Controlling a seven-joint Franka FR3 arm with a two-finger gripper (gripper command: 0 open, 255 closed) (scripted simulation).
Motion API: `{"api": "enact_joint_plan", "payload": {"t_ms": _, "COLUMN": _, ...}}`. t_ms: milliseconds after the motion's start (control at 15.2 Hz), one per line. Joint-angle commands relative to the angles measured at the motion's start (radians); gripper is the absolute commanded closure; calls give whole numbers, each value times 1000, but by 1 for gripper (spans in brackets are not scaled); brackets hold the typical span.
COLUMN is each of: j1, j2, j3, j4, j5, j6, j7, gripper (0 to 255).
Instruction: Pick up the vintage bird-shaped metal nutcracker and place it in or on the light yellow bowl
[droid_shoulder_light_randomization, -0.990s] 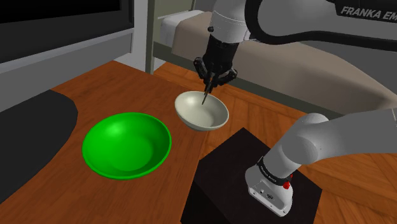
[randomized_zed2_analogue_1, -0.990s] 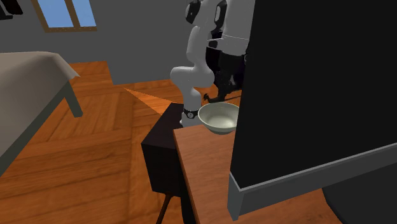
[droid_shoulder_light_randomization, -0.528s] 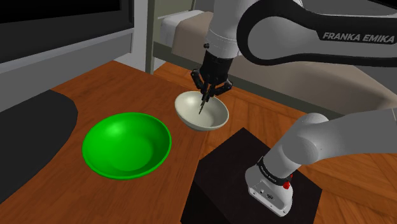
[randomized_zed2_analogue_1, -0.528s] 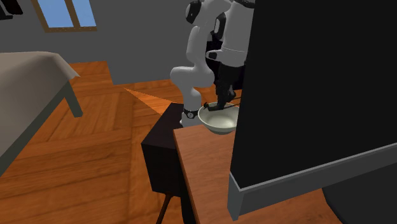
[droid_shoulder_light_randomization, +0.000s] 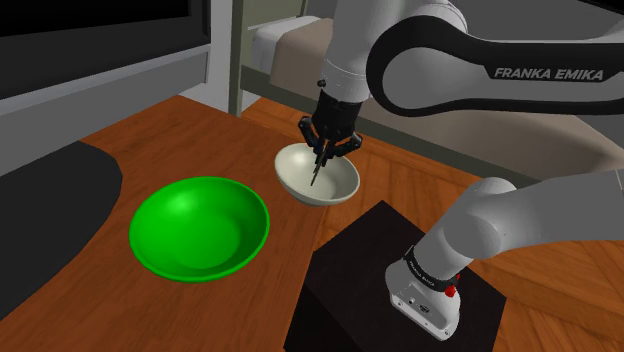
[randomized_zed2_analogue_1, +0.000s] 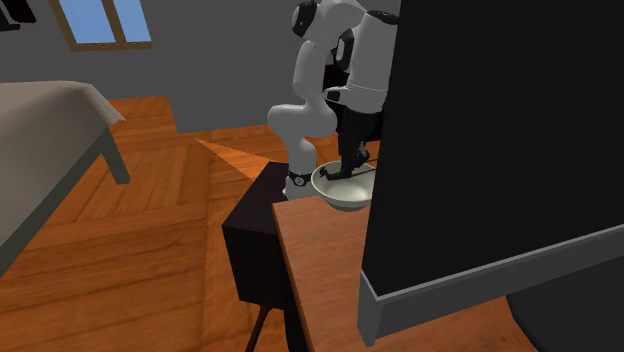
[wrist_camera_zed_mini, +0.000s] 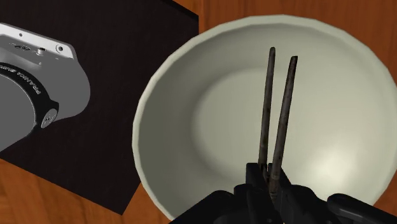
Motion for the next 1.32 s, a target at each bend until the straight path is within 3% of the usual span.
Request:
{"api": "enact_joint_plan", "payload": {"t_ms": 0, "j1": 0, "j2": 0, "j3": 0, "j4": 0, "j5": 0, "j6": 0, "j7": 0, "gripper": 255}}
{"api": "enact_joint_plan", "payload": {"t_ms": 66, "j1": 0, "j2": 0, "j3": 0, "j4": 0, "j5": 0, "j6": 0, "j7": 0, "gripper": 255}}
{"api": "enact_joint_plan", "payload": {"t_ms": 132, "j1": 0, "j2": 0, "j3": 0, "j4": 0, "j5": 0, "j6": 0, "j7": 0, "gripper": 0}}
{"api": "enact_joint_plan", "payload": {"t_ms": 462, "j1": 0, "j2": 0, "j3": 0, "j4": 0, "j5": 0, "j6": 0, "j7": 0, "gripper": 0}}
{"api": "enact_joint_plan", "payload": {"t_ms": 726, "j1": -5, "j2": -4, "j3": -20, "j4": 124, "j5": -16, "j6": -127, "j7": 4, "gripper": 0}}
{"api": "enact_joint_plan", "payload": {"t_ms": 1254, "j1": -5, "j2": -4, "j3": -20, "j4": 124, "j5": -16, "j6": -127, "j7": 4, "gripper": 0}}
